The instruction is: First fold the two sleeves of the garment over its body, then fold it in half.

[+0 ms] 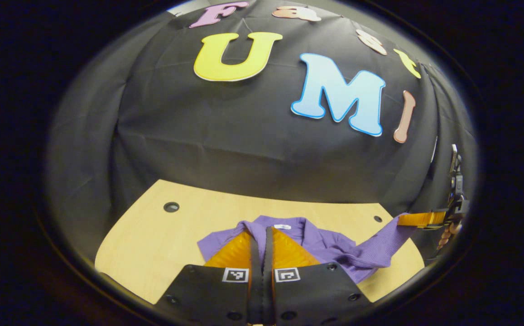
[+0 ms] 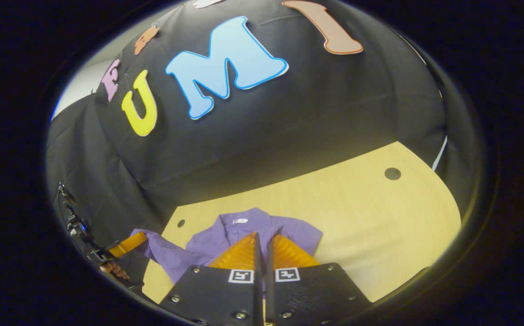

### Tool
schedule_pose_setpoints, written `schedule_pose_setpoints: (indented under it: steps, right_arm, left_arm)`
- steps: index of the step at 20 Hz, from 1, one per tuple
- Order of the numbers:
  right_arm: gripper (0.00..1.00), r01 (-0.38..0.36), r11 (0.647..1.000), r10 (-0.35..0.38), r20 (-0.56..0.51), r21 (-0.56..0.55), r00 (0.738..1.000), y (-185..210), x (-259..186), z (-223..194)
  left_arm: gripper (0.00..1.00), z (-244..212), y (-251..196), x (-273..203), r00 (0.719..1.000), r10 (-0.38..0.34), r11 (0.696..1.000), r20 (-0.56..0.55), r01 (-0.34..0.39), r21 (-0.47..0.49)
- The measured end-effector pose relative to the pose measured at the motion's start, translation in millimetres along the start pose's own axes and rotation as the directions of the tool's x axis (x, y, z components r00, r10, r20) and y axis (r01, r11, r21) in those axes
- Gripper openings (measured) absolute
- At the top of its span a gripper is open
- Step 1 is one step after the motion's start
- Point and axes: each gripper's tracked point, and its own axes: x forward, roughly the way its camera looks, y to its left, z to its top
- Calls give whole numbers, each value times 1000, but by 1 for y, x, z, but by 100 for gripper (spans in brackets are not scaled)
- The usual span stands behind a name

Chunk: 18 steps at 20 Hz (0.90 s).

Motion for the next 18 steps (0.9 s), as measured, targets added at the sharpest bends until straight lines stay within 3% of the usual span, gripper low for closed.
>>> schedule_pose_setpoints:
  steps: [5,10,18]
  right_arm:
    - [3,30,999,-29,22,-35,999,-9,44,25]
    - [2,63,997,-61,35,-34,998,-18,91,37]
    - [2,161,977,-161,11,-137,987,-37,145,21]
  left_arm:
    - [6,22,13,53,998,17,999,52,-20,48]
    - [6,15,34,105,995,72,995,68,-76,68]
    - [6,-21,53,164,990,133,987,54,-137,80]
